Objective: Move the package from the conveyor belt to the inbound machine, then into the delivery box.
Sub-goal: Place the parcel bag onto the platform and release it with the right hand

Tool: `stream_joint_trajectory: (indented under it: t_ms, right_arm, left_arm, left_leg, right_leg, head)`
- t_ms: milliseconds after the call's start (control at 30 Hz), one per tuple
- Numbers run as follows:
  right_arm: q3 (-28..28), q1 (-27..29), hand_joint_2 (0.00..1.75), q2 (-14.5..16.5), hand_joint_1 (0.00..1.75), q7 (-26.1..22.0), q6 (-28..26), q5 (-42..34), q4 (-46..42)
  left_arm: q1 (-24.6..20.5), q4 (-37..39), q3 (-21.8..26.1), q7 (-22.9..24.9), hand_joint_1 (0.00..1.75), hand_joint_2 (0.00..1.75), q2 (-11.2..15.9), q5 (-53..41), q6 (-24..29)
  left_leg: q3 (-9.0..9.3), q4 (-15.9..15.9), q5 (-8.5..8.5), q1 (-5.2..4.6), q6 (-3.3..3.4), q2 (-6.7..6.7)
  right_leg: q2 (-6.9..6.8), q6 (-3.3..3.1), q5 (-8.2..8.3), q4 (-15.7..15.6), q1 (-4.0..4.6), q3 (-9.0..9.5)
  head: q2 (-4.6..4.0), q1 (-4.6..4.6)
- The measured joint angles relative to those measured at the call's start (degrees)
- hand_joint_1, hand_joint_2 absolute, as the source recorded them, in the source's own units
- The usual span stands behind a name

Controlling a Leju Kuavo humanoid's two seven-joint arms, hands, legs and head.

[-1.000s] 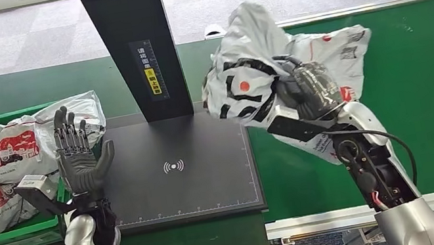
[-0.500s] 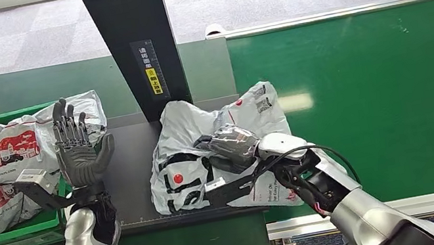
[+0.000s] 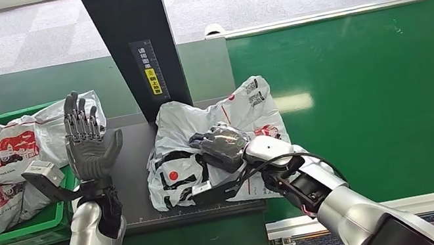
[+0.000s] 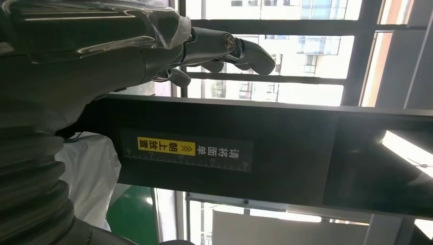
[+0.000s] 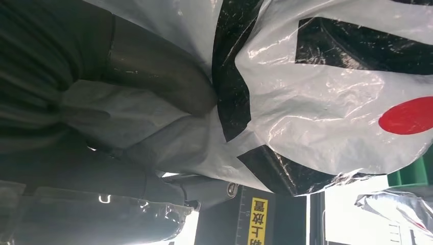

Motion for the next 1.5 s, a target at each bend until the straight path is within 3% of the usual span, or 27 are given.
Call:
stream_joint_trajectory:
  t_ms: [167, 200, 300, 333, 367, 833, 1200, 1500]
  right_arm:
    - [0.36, -0.72, 1.75, 1.64, 1.75, 1.15, -0.57, -0.6, 2.55]
    - [0.34, -0.79, 1.75, 1.97, 1.65, 1.34, -0.66, -1.0, 3.03]
    - [-0.06, -0.99, 1.75, 2.96, 0.39, 1.51, -0.39, -2.22, 4.42]
    - [-0.28, -1.07, 1.75, 3.28, 0.04, 1.43, 0.06, -2.57, 4.84]
    - [-0.48, -1.17, 1.75, 3.57, 0.0, 1.3, 0.73, -2.81, 5.26]
    - [-0.93, -1.35, 1.75, 5.98, 0.0, 0.66, 5.46, -2.65, 8.17]
    - [-3.88, -1.02, 1.75, 6.74, 0.0, -5.86, 1.7, -7.51, 7.89]
    - [-12.94, 0.55, 1.75, 6.41, 0.0, -13.1, 0.44, -17.72, 3.93]
  left_arm:
    - [-0.64, 1.05, -0.63, 0.0, 0.0, 1.75, -0.13, 0.51, -1.01]
    - [-0.82, 1.35, -0.79, 0.0, 0.0, 1.75, -0.15, 0.56, -1.28]
    - [-1.6, 2.45, -1.45, 0.0, 0.0, 1.75, -0.27, 0.55, -1.82]
    - [-1.91, 2.85, -1.67, 0.0, 0.0, 1.75, -0.31, 0.55, -2.02]
    - [-2.24, 3.26, -1.88, 0.0, 0.0, 1.75, -0.35, 0.55, -2.26]
    - [-4.21, 7.16, -3.13, 0.0, 0.0, 1.75, -0.74, 0.64, -3.66]
    - [-4.49, 7.76, -3.1, 0.0, 0.0, 1.75, -0.79, 0.64, -3.02]
    - [-2.86, 6.63, -2.91, -0.01, 0.0, 1.75, -0.79, 0.45, -1.88]
  left_leg:
    - [0.0, 0.0, 0.0, 0.0, 0.0, 0.0]
    - [0.0, 0.0, 0.0, 0.0, 0.0, 0.0]
    - [0.0, 0.0, 0.0, 0.0, 0.0, 0.0]
    - [0.0, 0.0, 0.0, 0.0, 0.0, 0.0]
    - [0.0, 0.0, 0.0, 0.0, 0.0, 0.0]
    - [0.0, 0.0, 0.0, 0.0, 0.0, 0.01]
    - [-0.01, 0.0, 0.0, 0.01, 0.0, 0.0]
    - [-0.01, 0.0, 0.0, 0.0, 0.0, 0.0]
  right_leg:
    - [-0.01, 0.0, 0.0, 0.0, 0.0, -0.01]
    - [-0.01, 0.0, 0.0, 0.0, 0.0, -0.01]
    - [0.0, 0.0, 0.0, 0.0, 0.0, -0.01]
    - [0.0, 0.0, 0.0, 0.0, 0.0, -0.01]
    - [0.0, 0.0, 0.0, 0.0, 0.0, -0.01]
    - [0.0, 0.0, 0.0, 0.0, 0.0, -0.01]
    - [0.0, 0.0, 0.0, 0.0, 0.01, -0.01]
    - [-0.01, 0.0, 0.0, 0.0, 0.0, -0.01]
  head:
    - [0.0, 0.0]
    - [0.0, 0.0]
    - [0.0, 0.0]
    - [0.0, 0.0]
    - [0.0, 0.0]
    - [-0.01, 0.0]
    - [0.0, 0.0]
    - [0.0, 0.01]
